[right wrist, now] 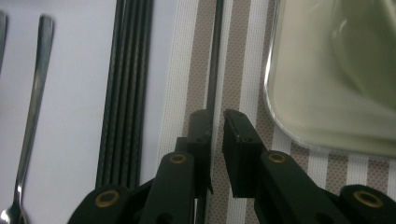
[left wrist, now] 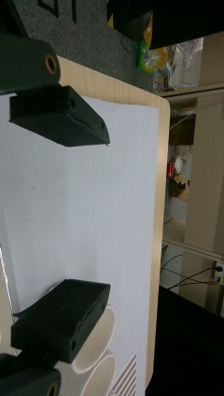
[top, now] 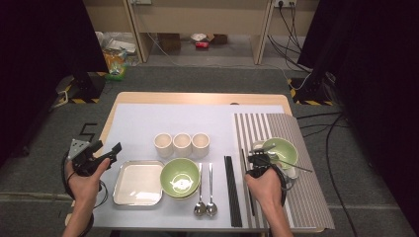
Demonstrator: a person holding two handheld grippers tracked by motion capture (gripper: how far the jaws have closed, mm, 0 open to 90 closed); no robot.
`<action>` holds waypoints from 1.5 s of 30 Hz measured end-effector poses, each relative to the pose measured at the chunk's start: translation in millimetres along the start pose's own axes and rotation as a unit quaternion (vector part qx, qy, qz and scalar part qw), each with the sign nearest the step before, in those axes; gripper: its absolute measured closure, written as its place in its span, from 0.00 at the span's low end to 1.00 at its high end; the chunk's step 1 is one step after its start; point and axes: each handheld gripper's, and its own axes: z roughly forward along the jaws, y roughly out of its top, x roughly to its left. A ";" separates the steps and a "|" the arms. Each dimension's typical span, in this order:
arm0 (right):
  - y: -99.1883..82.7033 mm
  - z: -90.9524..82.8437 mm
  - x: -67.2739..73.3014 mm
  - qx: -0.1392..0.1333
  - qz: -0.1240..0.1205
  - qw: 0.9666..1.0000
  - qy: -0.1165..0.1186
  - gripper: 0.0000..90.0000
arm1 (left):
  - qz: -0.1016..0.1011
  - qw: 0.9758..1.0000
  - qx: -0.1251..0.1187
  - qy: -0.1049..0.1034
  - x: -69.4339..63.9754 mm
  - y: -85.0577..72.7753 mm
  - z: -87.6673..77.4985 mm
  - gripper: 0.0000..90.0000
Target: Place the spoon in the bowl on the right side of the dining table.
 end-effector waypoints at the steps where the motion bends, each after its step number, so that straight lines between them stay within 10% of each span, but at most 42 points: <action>1: -3.5 -1.2 0.6 0.003 0.001 1.000 0.002 0.90 | 0.000 1.000 0.000 0.000 0.0 0.0 0.0 0.25; 25: -27.3 4.2 6.4 0.071 0.007 0.997 -0.008 0.95 | 0.001 1.000 -0.002 0.000 0.7 0.9 -0.9 0.25; 45: 36.6 28.2 6.1 0.025 0.046 0.998 -0.022 0.95 | -0.002 1.000 -0.003 0.002 3.1 1.1 -1.6 0.25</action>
